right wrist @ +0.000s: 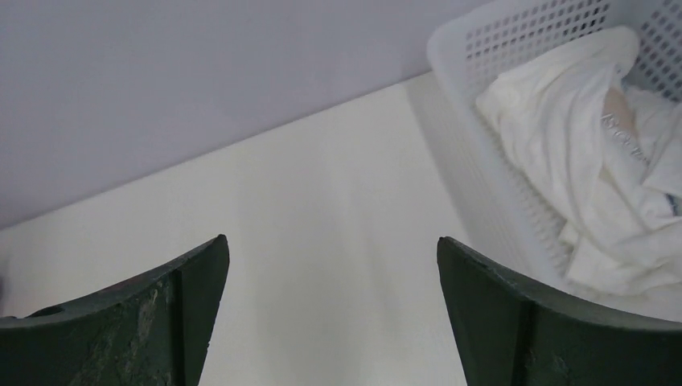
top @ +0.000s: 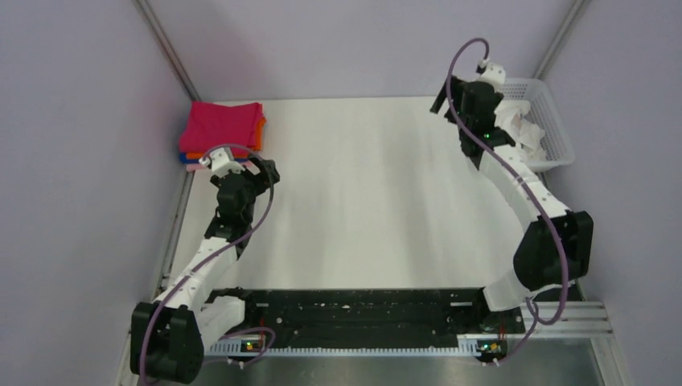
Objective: Fold and stack the t-shirts
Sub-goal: Grab crumpled tshirt from bin with the right arm
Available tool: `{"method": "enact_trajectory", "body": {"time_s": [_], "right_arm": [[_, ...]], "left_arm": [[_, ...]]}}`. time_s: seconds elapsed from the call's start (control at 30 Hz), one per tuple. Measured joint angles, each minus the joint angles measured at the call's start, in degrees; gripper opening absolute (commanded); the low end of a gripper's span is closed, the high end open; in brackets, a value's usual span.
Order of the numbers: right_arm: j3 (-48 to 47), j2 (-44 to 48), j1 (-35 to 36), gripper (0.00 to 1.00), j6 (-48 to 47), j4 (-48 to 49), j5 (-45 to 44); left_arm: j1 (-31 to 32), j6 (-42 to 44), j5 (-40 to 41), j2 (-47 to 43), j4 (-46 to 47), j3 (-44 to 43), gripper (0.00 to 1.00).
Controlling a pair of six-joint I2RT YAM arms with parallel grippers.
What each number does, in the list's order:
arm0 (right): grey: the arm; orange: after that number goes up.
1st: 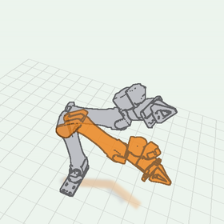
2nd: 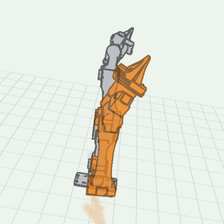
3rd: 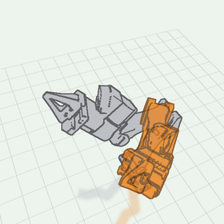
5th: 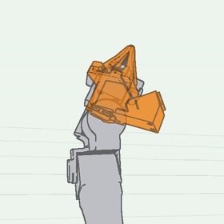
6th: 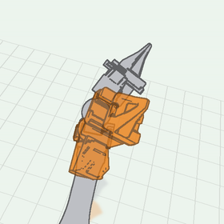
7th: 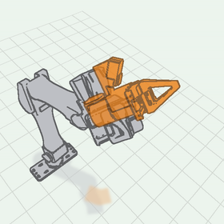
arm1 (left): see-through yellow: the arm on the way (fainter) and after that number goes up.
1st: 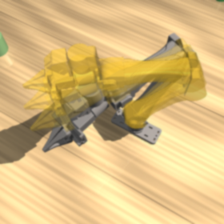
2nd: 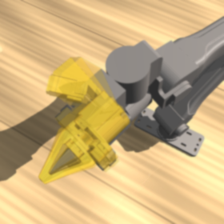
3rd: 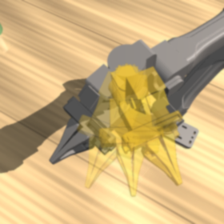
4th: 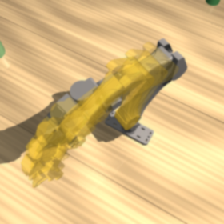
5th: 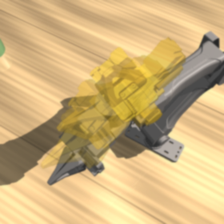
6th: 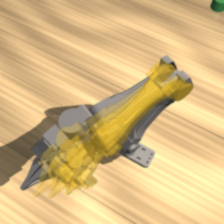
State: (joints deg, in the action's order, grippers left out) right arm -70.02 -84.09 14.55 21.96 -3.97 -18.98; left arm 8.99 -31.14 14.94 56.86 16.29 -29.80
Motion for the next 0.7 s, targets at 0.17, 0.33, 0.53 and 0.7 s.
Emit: {"method": "enact_trajectory", "body": {"time_s": [0.17, 0.33, 0.53, 0.7], "right_arm": [[-22.4, -14.6, -9.6, 0.99, -2.0, -6.5, 0.3], [-34.7, -27.8, -19.3, 0.99, -5.0, -12.8, -0.2], [-46.5, -43.5, -27.2, 0.98, -4.9, -21.8, 1.0], [-48.2, -51.5, -30.7, 0.95, -3.7, -26.9, 1.9]], "left_arm": [[0.0, 0.0, 0.6, 0.8, -0.1, -0.2, 0.99], [0.0, 0.0, 1.4, 1.1, -0.4, -0.4, 0.99], [0.0, 0.0, 1.5, 3.0, -0.4, -0.7, 0.99], [0.0, 0.0, 2.1, 3.2, -0.4, -1.0, 0.99]]}}
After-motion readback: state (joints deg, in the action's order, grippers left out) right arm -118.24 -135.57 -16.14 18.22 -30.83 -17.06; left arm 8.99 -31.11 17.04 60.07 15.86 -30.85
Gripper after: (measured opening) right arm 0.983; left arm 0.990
